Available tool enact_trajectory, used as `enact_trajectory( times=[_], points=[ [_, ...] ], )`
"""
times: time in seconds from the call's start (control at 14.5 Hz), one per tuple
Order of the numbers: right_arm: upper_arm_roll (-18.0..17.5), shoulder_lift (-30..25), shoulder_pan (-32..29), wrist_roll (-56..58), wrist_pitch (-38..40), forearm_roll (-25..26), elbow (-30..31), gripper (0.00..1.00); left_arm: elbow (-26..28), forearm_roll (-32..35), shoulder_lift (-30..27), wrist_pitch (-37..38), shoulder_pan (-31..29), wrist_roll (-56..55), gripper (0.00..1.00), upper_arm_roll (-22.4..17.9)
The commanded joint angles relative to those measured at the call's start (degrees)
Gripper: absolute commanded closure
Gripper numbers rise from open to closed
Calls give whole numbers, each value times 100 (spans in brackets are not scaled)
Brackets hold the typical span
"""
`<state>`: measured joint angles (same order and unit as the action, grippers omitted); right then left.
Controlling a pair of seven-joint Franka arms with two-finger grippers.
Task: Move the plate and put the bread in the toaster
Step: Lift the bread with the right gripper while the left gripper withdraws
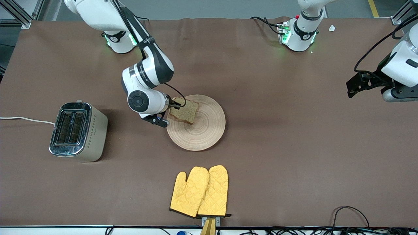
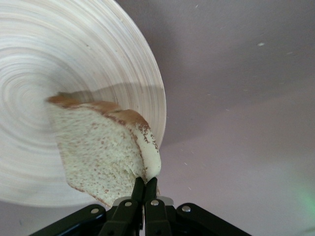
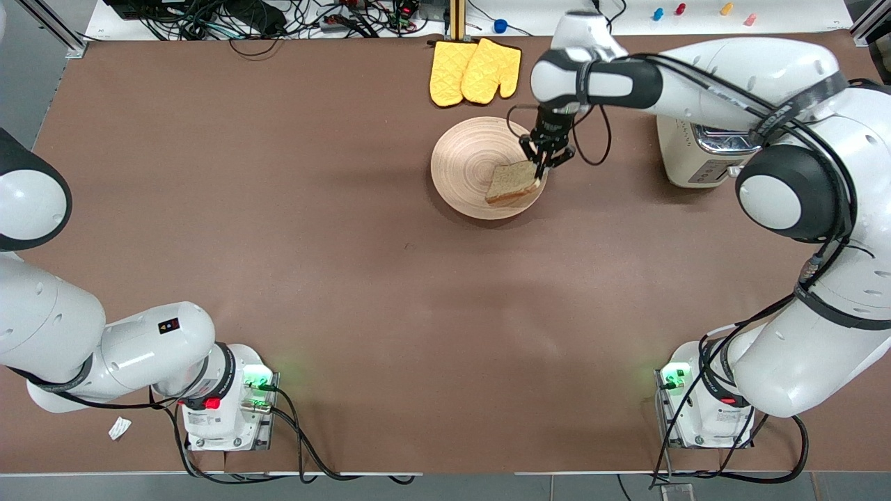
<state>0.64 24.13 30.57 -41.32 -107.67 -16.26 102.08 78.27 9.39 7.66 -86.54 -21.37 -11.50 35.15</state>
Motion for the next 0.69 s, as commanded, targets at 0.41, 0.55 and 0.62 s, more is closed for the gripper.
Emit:
enact_trajectory(
  times=[0.41, 0.55, 0.62],
  points=[
    [-37, -321, 317, 692, 2872, 3573, -1568, 99, -5, -25, -37, 85, -51, 77, 0, 97],
    [-46, -365, 335, 1132, 3120, 4417, -1577, 99, -5, -34, -45, 103, -69, 86, 0, 97],
    [-29, -365, 327, 1326, 3199, 4760, -1577, 99, -5, -43, -45, 111, -69, 86, 0, 97]
  ],
)
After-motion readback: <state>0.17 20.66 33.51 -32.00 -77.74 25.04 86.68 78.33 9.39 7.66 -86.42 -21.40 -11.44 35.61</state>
